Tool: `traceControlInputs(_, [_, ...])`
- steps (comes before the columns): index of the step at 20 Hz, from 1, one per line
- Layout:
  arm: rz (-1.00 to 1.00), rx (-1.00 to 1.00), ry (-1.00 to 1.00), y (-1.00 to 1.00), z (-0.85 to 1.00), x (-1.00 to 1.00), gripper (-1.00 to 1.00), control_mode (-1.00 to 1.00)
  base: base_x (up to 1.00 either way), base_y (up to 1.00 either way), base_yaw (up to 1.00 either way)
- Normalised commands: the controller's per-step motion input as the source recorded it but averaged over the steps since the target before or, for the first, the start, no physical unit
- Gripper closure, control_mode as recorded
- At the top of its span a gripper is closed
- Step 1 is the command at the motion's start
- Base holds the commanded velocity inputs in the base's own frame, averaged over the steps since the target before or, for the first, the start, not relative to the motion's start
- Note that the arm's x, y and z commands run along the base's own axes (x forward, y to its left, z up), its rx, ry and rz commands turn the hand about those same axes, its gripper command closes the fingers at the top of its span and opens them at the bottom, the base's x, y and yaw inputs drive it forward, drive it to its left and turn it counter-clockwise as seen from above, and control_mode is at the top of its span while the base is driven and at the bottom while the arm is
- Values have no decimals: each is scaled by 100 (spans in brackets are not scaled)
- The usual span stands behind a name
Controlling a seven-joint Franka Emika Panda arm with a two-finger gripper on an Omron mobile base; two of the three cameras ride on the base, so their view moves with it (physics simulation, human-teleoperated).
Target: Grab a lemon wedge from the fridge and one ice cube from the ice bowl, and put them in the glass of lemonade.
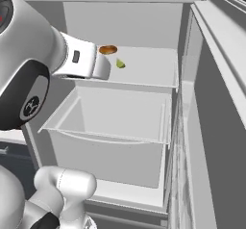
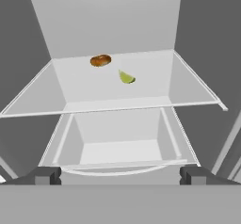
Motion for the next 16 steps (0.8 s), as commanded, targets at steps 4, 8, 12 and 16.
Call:
traceControlInputs(4, [0, 0, 1, 5, 0, 36, -100, -100, 0, 0, 0])
traceControlInputs(8, [0, 0, 5, 24, -12, 92, -100, -100, 0, 0, 0])
traceControlInputs(12, [1, 0, 2, 3, -51, 94, -100, -100, 0, 0, 0])
traceControlInputs(16, [6, 0, 0, 0, -70, 100, -100, -100, 0, 0, 0])
